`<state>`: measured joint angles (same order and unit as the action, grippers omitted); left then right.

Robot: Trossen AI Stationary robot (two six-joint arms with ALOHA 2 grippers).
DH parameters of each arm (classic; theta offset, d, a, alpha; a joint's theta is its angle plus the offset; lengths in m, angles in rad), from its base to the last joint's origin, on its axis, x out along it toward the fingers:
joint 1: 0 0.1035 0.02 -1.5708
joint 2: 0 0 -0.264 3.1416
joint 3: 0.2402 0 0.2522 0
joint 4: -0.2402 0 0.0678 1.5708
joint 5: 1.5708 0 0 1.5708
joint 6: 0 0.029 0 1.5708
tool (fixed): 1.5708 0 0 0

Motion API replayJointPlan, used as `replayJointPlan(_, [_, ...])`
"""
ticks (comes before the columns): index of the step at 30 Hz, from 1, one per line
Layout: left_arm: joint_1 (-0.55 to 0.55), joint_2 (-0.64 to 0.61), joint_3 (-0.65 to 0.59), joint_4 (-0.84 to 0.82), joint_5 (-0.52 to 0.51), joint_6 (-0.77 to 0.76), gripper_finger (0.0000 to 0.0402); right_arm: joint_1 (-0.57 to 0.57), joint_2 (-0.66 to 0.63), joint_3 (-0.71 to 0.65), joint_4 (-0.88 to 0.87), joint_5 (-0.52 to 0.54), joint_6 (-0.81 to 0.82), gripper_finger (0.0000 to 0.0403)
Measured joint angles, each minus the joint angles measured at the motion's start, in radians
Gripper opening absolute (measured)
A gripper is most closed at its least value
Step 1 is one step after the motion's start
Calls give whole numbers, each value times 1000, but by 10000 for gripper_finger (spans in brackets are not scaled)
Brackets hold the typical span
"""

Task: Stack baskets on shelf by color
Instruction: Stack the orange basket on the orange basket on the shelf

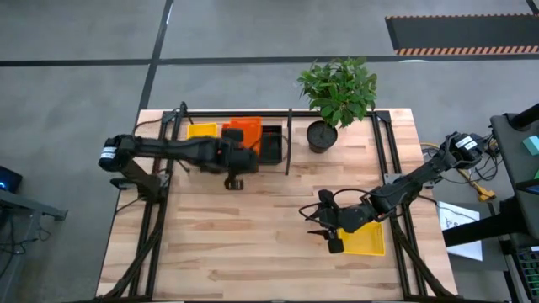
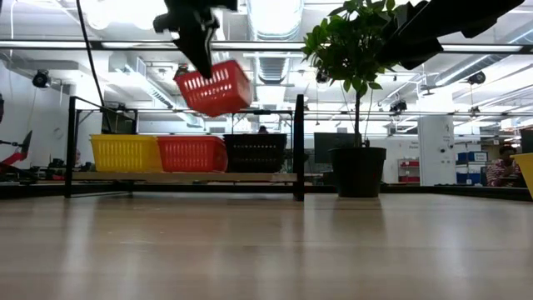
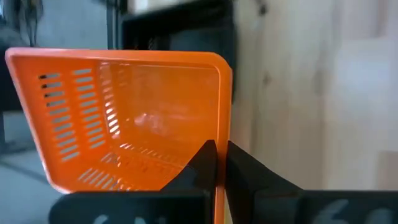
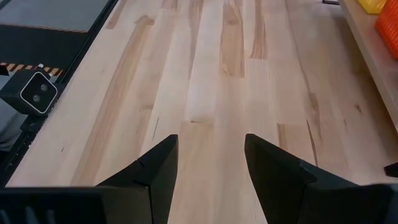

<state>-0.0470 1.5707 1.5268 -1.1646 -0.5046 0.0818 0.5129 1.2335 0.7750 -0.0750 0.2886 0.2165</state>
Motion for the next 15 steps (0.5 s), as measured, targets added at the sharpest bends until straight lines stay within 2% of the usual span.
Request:
replayJointPlan(7, [129, 2, -53, -6, 36, 0, 0, 0, 0, -1, -2, 0, 5, 178])
replayJointPlan(15, [173, 3, -125, -3, 69, 2, 0, 0, 0, -1, -3, 0, 10, 178])
